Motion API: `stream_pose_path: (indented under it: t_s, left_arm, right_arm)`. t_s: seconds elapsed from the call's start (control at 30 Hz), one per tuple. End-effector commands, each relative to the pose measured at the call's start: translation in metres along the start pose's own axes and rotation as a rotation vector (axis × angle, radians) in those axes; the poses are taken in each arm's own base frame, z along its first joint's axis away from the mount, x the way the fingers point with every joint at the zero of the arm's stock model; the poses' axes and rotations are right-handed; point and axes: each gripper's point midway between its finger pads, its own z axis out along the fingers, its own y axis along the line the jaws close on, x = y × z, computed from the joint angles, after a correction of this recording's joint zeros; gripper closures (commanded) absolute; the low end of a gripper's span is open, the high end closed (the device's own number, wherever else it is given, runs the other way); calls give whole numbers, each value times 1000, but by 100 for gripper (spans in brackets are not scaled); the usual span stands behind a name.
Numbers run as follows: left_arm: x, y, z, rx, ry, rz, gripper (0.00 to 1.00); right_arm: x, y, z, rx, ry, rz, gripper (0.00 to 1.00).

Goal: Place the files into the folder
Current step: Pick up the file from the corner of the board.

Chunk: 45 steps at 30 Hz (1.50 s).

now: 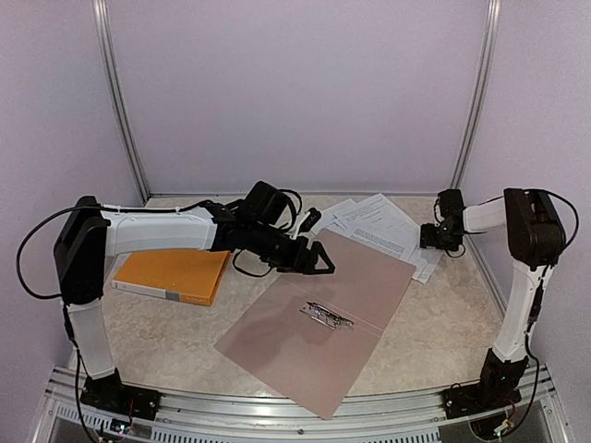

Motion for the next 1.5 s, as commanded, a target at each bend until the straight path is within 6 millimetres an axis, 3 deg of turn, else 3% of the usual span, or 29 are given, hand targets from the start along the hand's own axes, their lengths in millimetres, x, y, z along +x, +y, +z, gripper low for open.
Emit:
stream_pose_path:
  t_s: [0.0, 0.47, 0.9, 1.03, 1.23, 1.4, 1.47]
  left_arm:
    - [1, 0, 3, 4, 15, 6, 20]
    - [2, 1, 1, 3, 17, 10, 20]
    - [5, 3, 1, -6, 25, 6, 20]
    - [6, 4, 1, -8, 27, 3, 20]
    - [7, 4, 2, -5, 34, -3, 20]
    - [8, 4, 3, -5, 37, -4, 20]
    - [8, 4, 2, -5, 36, -2, 20]
  right_arm:
    - [6, -11, -2, 25, 24, -1, 25]
    - [25, -10, 0, 15, 78, 14, 51]
    - [9, -9, -7, 13, 51, 15, 85]
    - [-8, -11, -20, 24, 10, 17, 79]
    - [-25, -18, -37, 62, -36, 6, 53]
    - [-20, -20, -31, 80, -8, -11, 45]
    - [-18, -32, -24, 88, 7, 7, 44]
